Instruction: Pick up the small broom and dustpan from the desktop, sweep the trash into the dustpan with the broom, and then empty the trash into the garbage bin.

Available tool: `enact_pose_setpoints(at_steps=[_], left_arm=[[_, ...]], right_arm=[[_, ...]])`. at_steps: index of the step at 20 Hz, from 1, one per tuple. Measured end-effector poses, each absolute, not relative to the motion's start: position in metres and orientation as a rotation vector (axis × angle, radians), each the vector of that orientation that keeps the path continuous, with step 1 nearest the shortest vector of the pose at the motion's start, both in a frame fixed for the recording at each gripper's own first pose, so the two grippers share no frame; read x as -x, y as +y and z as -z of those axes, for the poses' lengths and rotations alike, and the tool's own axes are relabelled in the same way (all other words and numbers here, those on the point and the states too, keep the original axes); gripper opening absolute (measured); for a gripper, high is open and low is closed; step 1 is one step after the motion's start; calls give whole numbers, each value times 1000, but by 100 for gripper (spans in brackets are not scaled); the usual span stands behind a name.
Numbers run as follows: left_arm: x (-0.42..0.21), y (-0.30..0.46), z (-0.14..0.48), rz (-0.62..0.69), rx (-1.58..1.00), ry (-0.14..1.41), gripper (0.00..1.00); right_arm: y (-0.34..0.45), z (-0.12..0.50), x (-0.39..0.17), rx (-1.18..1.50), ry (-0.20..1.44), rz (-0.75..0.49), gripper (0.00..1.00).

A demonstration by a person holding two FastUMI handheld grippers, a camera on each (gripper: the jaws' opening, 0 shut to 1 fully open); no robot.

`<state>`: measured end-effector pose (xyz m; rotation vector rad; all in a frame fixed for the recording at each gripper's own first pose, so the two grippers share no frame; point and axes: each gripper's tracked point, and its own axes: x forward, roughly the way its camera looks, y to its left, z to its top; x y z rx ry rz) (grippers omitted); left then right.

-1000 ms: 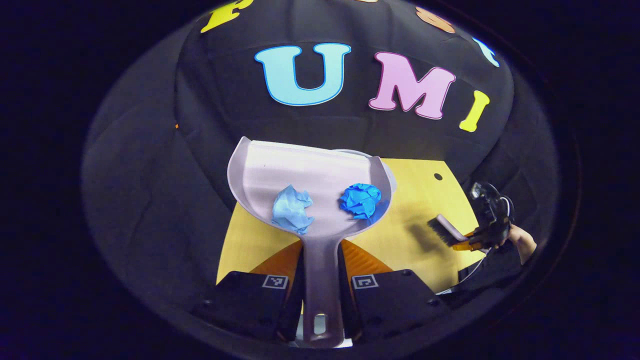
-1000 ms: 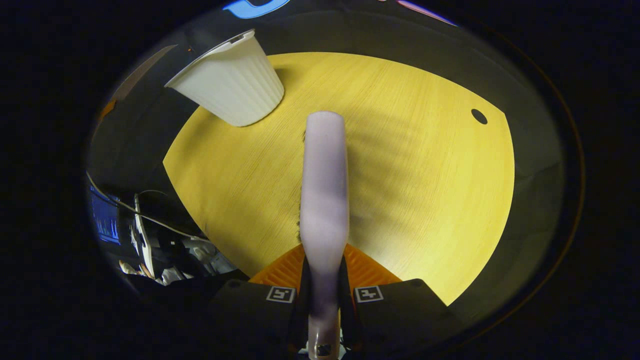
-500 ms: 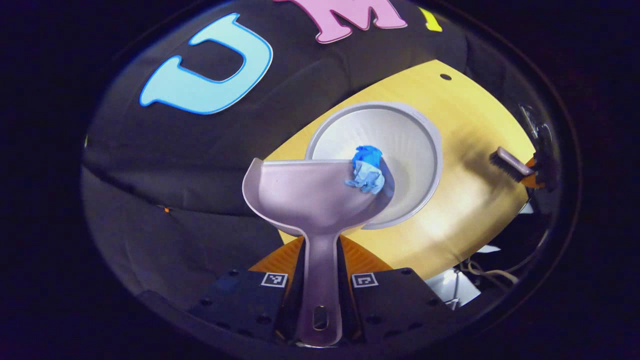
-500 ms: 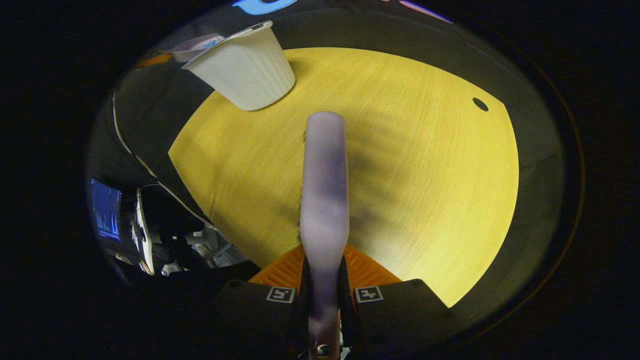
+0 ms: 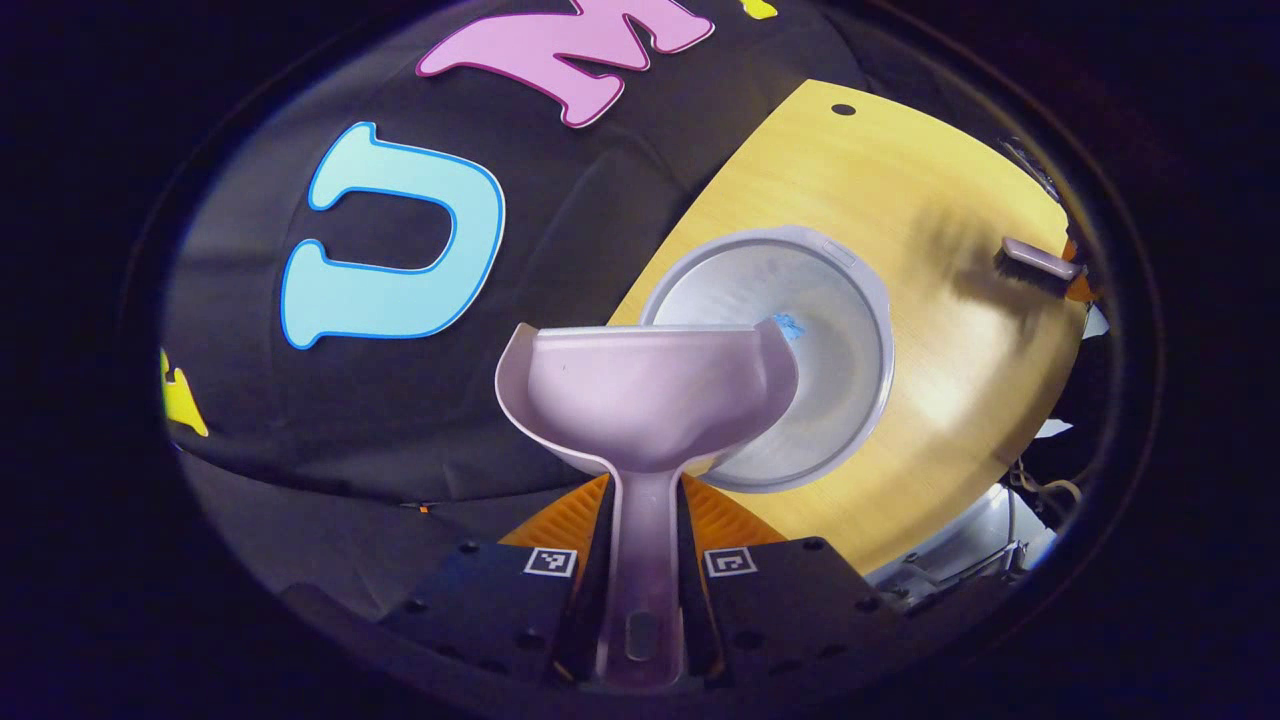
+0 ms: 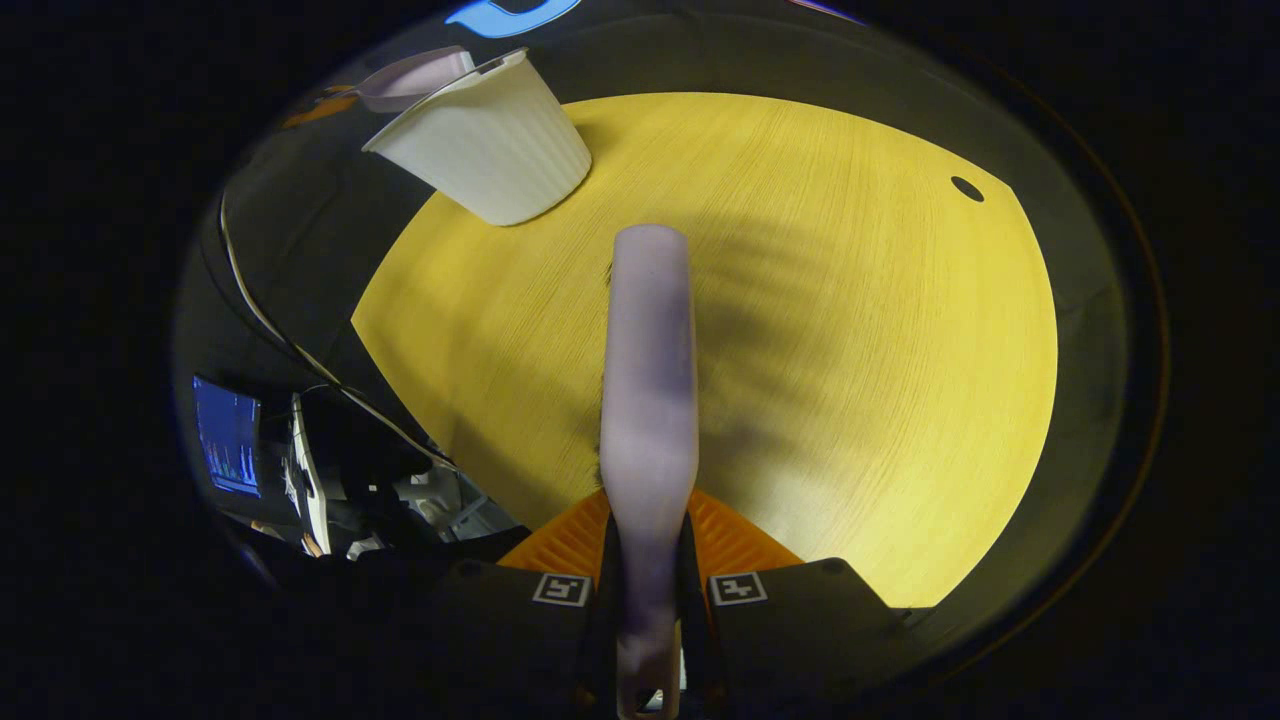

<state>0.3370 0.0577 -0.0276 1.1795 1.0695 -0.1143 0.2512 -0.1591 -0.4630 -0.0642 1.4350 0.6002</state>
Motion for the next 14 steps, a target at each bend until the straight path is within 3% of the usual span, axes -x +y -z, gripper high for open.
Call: enact_pose_setpoints(at_steps=[7, 11, 14], left_arm=[[-340, 0, 20, 87, -809, 796, 29], [-310, -74, 37, 212, -547, 671, 30], [-267, -145, 89, 331, -366, 654, 30]], right_arm=[[-159, 461, -265, 11, 1423, -525, 29], [-173, 454, -283, -1, 1374, -428, 29], [-176, 450, -292, -28, 1336, -359, 29]])
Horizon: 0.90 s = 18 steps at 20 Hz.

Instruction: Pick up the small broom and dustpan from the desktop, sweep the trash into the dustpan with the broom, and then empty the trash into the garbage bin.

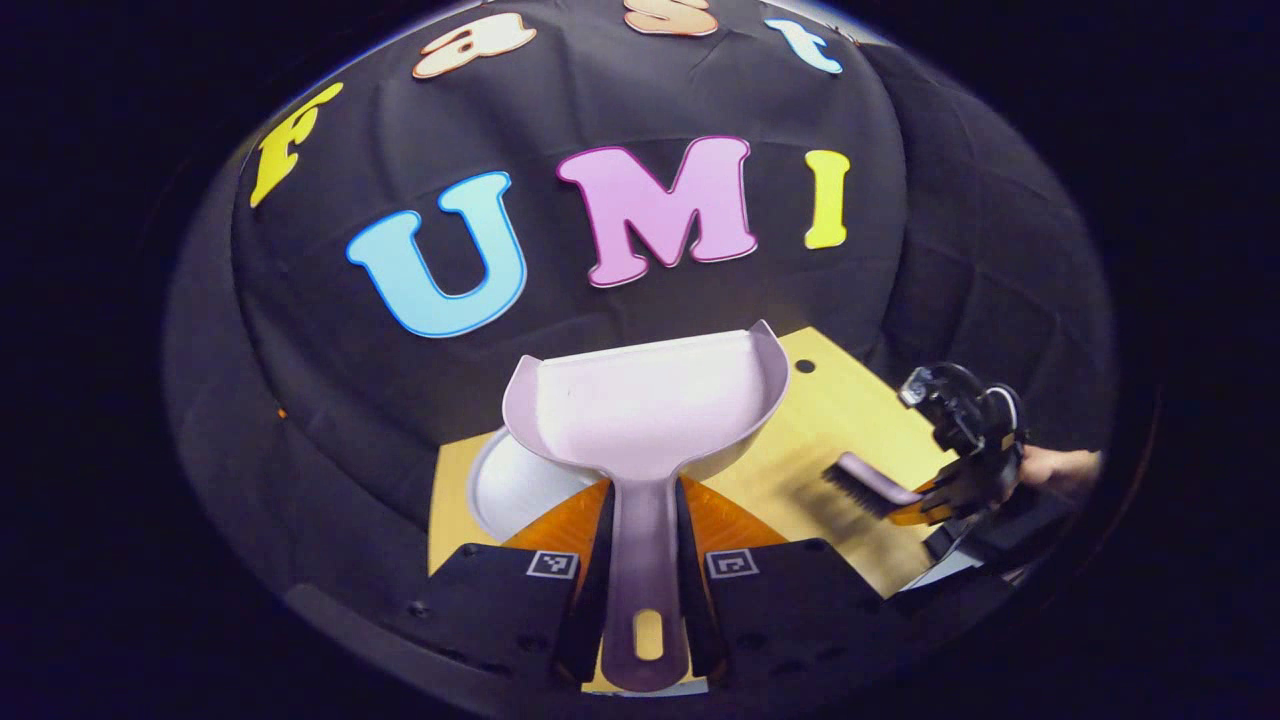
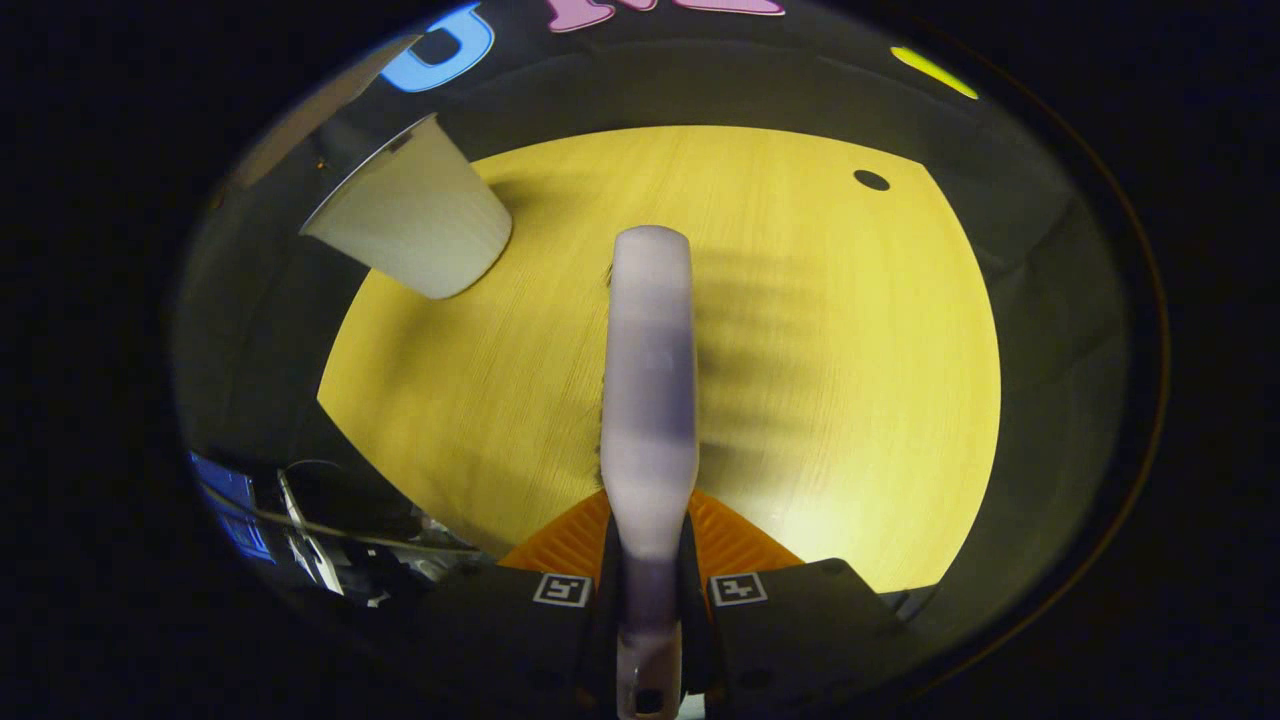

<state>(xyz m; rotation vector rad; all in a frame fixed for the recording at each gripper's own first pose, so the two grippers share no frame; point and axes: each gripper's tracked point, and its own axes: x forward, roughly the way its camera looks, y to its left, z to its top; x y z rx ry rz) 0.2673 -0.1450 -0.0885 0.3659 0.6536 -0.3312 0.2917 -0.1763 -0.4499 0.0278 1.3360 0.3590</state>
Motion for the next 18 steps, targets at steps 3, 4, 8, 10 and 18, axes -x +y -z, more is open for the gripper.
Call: enact_pose_setpoints(at_steps=[3, 4, 8, 10, 18], left_arm=[[-241, -188, 139, 352, -283, 667, 30], [-236, -198, 158, 343, -269, 683, 30], [-225, -218, 231, 310, -278, 745, 30], [-225, -214, 276, 255, -265, 780, 30], [-212, -197, 392, 163, -276, 878, 30]], right_arm=[[-182, 453, -292, -11, 1328, -310, 29], [-184, 456, -291, -11, 1329, -292, 29], [-183, 476, -281, -38, 1376, -244, 29], [-183, 488, -280, 23, 1398, -235, 29], [-177, 539, -285, 135, 1459, -176, 29]])
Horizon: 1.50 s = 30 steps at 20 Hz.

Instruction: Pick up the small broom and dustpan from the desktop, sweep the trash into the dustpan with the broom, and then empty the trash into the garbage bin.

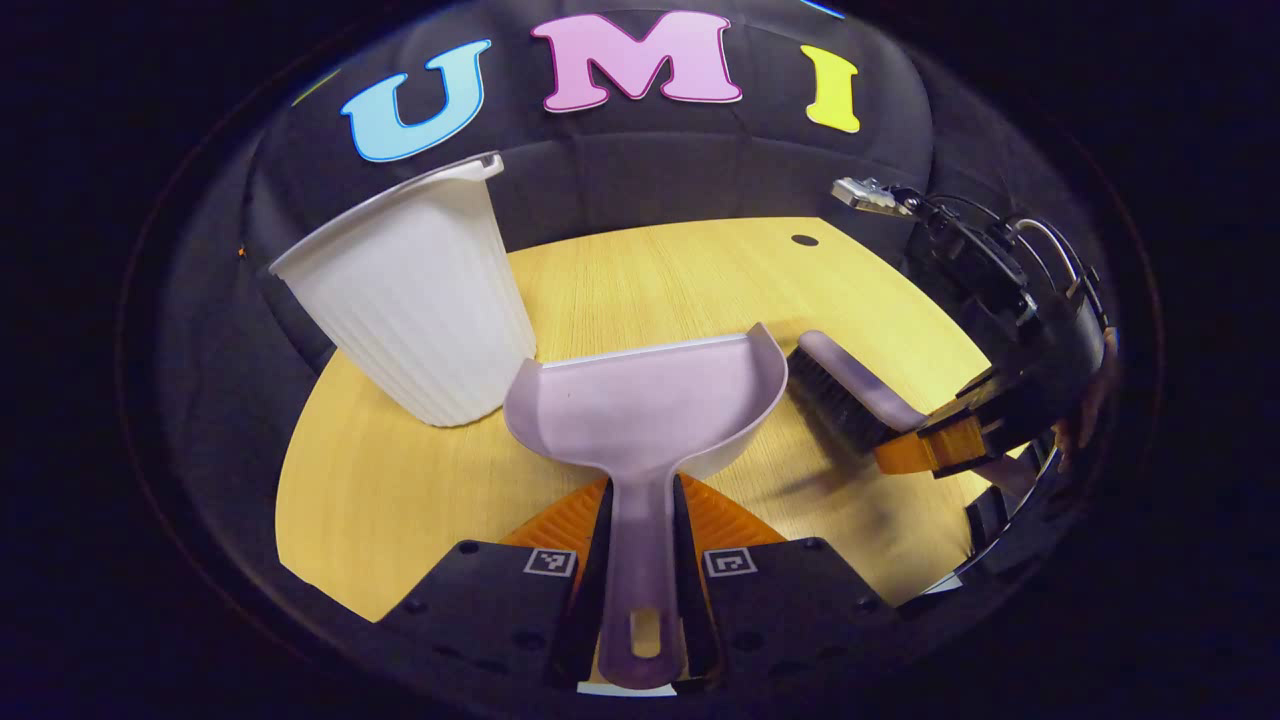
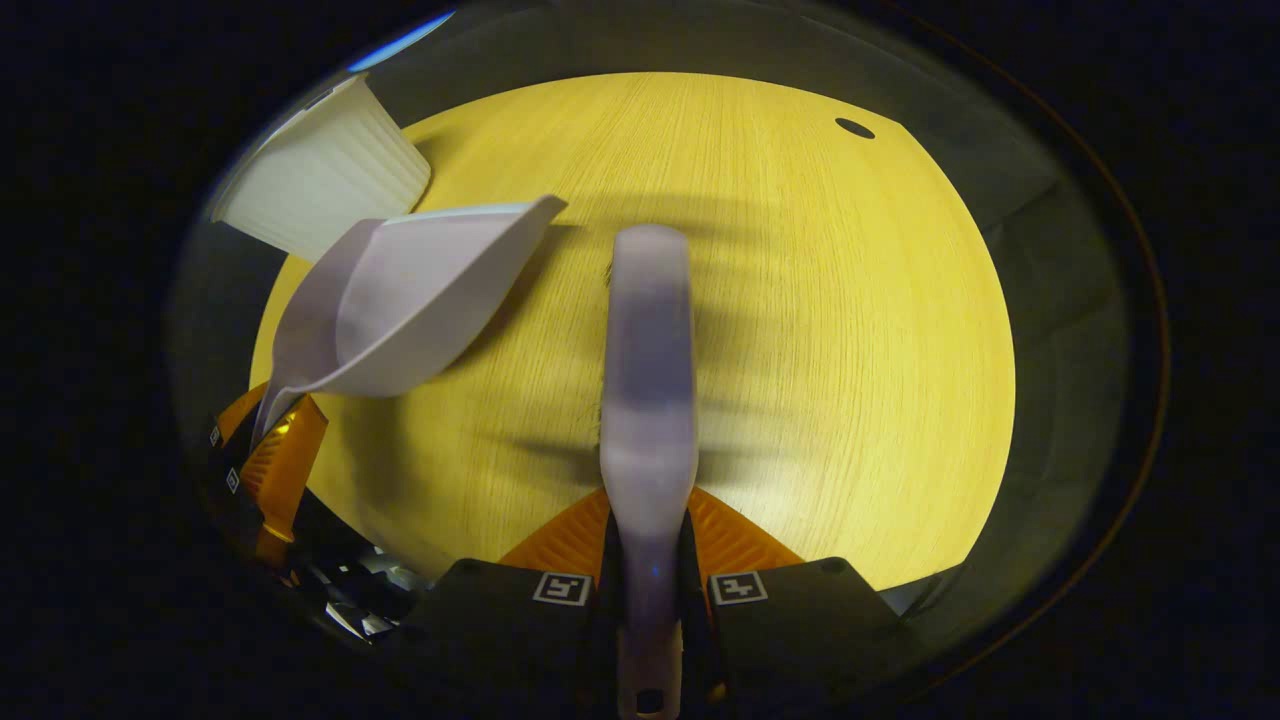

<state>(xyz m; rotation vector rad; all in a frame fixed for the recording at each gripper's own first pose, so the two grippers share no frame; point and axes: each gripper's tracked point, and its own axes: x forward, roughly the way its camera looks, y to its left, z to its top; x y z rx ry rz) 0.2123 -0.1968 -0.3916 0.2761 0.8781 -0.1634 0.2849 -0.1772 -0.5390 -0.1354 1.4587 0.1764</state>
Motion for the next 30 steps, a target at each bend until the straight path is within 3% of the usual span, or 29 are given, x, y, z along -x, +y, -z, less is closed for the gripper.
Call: enact_pose_setpoints(at_steps=[5, 6, 7, 9, 10, 12, 13, 14, 16, 17, 18, 21, 27, 30], left_arm=[[-216, -206, 408, 139, -320, 917, 29], [-213, -208, 407, 143, -333, 912, 31], [-213, -212, 408, 155, -331, 924, 31], [-210, -218, 411, 168, -308, 961, 34], [-211, -219, 411, 167, -302, 955, 43], [-209, -222, 413, 188, -288, 972, 49], [-207, -221, 410, 193, -282, 982, 54], [-206, -221, 408, 193, -271, 988, 66], [-209, -219, 402, 181, -227, 962, 70], [-210, -219, 395, 185, -200, 929, 71], [-210, -221, 382, 195, -173, 887, 72], [-200, -231, 301, 191, -142, 688, 71], [-193, -226, 169, 111, -79, 357, 71], [-189, -224, 128, 129, 10, 277, 71]], right_arm=[[-179, 553, -284, 163, 1500, -147, 29], [-181, 557, -284, 172, 1506, -148, 23], [-180, 559, -286, 177, 1505, -148, 23], [-176, 559, -284, 164, 1517, -151, 31], [-173, 558, -284, 155, 1516, -156, 31], [-171, 557, -283, 155, 1519, -162, 34], [-170, 556, -281, 155, 1518, -164, 48], [-170, 553, -280, 153, 1515, -169, 57], [-171, 542, -282, 146, 1480, -176, 77], [-173, 534, -283, 139, 1454, -181, 82], [-174, 519, -285, 129, 1412, -189, 100], [-176, 466, -296, 73, 1251, -206, 100], [-173, 304, -358, 2, 623, -199, 99], [-163, 271, -366, -57, 361, -192, 99]])
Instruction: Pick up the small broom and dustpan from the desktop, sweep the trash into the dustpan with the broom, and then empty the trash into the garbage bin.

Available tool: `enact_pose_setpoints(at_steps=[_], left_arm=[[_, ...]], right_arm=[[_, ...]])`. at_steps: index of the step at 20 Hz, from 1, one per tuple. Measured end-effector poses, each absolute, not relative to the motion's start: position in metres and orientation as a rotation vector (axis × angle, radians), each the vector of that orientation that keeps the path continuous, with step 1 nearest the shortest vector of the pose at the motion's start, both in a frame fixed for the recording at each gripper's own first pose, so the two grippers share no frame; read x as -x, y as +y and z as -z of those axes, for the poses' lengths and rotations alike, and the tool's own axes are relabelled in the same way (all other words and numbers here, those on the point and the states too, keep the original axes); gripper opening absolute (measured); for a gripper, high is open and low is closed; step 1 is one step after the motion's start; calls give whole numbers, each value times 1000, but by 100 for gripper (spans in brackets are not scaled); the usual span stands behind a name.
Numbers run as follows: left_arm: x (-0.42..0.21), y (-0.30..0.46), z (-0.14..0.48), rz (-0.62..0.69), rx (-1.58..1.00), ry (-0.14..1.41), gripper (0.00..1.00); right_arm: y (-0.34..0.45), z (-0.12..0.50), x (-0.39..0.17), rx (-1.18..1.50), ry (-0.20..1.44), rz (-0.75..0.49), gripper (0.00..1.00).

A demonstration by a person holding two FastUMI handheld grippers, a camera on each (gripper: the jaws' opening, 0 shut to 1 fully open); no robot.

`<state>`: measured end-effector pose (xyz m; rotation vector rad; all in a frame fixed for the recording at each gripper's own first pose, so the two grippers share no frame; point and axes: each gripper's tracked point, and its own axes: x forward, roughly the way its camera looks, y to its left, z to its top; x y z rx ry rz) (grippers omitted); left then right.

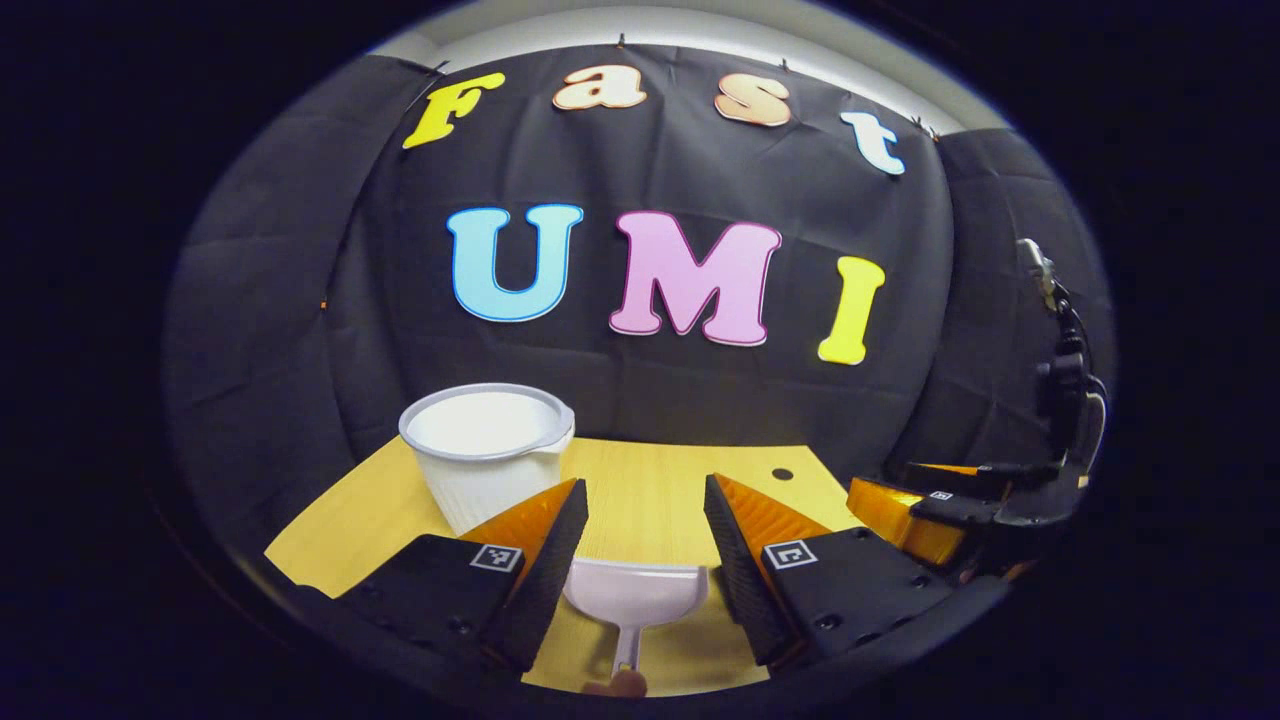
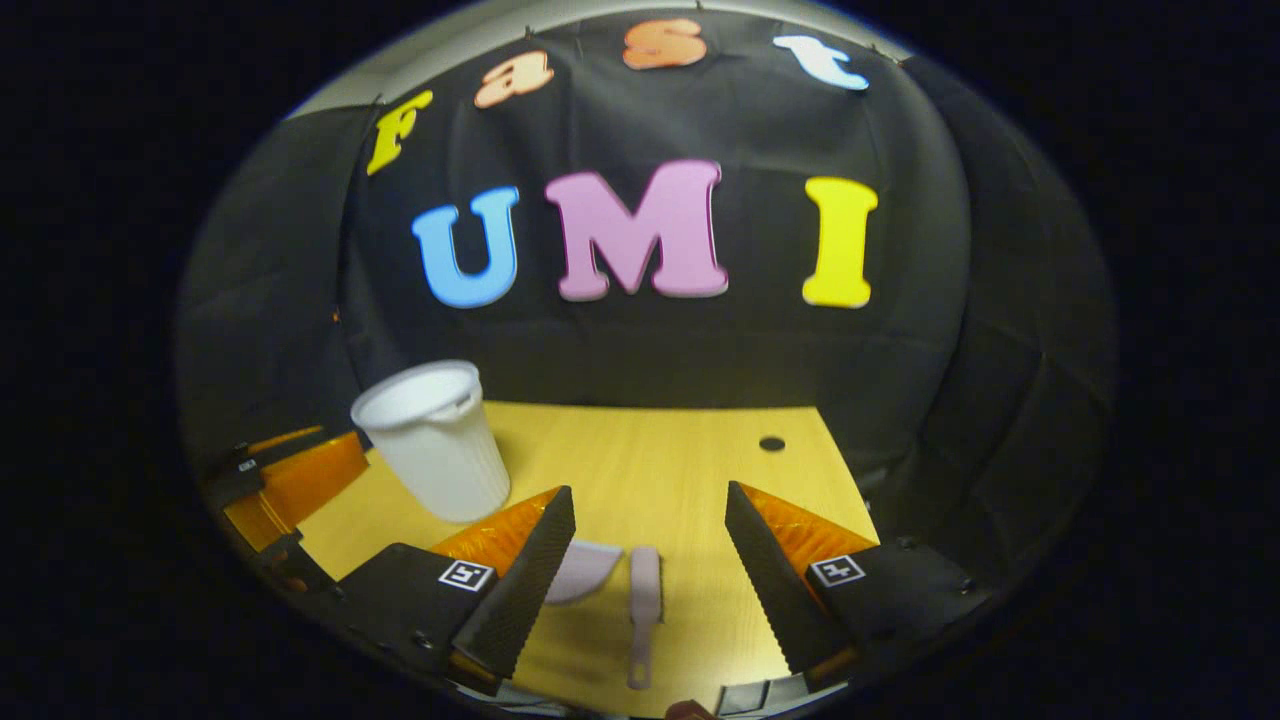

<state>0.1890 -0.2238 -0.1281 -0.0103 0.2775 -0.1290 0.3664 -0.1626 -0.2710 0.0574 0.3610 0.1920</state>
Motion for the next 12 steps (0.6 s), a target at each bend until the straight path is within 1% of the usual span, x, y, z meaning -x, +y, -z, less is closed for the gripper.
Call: enact_pose_setpoints(at_steps=[2, 4, 6, 8, 10, 11, 12], left_arm=[[-192, -211, 117, 115, -10, 243, 71], [-184, -197, 115, 111, -31, 243, 71], [-167, -196, 107, 150, -23, 209, 71], [-160, -184, 95, 158, -13, 134, 71], [-149, -172, 88, 145, -12, 100, 69], [-145, -166, 89, 131, -22, 93, 70], [-142, -162, 86, 120, -32, 84, 70]], right_arm=[[-163, 256, -368, -29, 249, -177, 98], [-165, 242, -361, 17, 183, -142, 98], [-152, 227, -353, 4, 171, -144, 98], [-145, 218, -341, -16, 145, -137, 98], [-143, 212, -332, -9, 103, -125, 98], [-143, 212, -329, 4, 95, -125, 90], [-141, 212, -325, 21, 90, -122, 90]])
